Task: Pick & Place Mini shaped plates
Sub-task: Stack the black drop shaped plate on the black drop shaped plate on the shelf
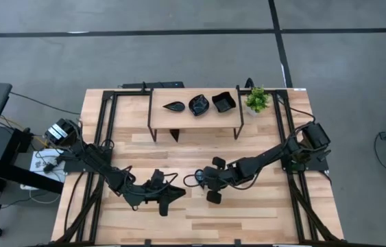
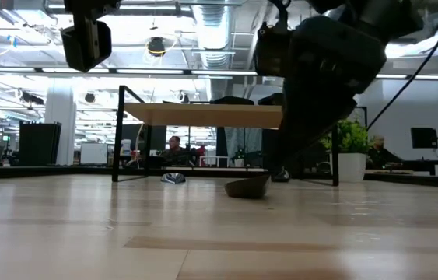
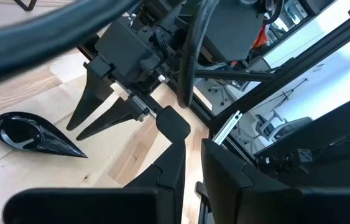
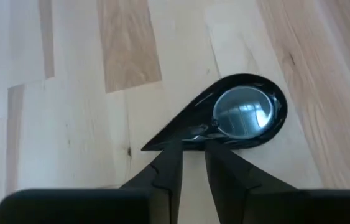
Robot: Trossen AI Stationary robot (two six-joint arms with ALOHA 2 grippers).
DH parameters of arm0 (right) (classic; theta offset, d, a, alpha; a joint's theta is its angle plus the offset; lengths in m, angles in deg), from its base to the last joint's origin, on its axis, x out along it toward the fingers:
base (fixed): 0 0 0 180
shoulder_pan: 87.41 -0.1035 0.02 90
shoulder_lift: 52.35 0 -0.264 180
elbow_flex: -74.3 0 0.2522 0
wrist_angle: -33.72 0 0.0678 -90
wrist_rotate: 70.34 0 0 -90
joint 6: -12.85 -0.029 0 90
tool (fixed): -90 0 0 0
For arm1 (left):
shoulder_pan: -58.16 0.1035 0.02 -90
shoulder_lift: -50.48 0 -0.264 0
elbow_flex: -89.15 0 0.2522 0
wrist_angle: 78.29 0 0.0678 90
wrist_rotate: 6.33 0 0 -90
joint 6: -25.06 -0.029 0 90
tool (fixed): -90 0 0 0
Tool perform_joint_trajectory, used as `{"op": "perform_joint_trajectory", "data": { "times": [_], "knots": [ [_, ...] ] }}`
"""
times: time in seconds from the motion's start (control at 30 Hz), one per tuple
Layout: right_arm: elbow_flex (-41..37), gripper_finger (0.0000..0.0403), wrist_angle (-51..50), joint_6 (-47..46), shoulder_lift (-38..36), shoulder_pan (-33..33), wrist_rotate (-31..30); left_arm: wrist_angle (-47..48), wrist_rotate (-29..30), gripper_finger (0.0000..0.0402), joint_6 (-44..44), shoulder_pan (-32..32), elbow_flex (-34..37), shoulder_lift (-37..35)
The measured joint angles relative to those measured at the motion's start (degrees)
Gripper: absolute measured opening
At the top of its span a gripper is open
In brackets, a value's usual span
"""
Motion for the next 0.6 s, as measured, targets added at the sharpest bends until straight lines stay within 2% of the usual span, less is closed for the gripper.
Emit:
{"op": "perform_joint_trajectory", "data": {
  "times": [0.37, 0.6],
  "knots": [
    [0.0, 0.0065, -12.1, 1.1, -2.4, -0.5, 0.9, -3.0, 0.0, 0.0053, 0.0, -0.2, 0.0, 0.0],
    [0.0, 0.0065, -6.5, -1.2, 1.9, -0.5, 2.2, -4.0, 0.0, 0.0053, 0.0, -0.2, 0.0, 0.0]
  ]
}}
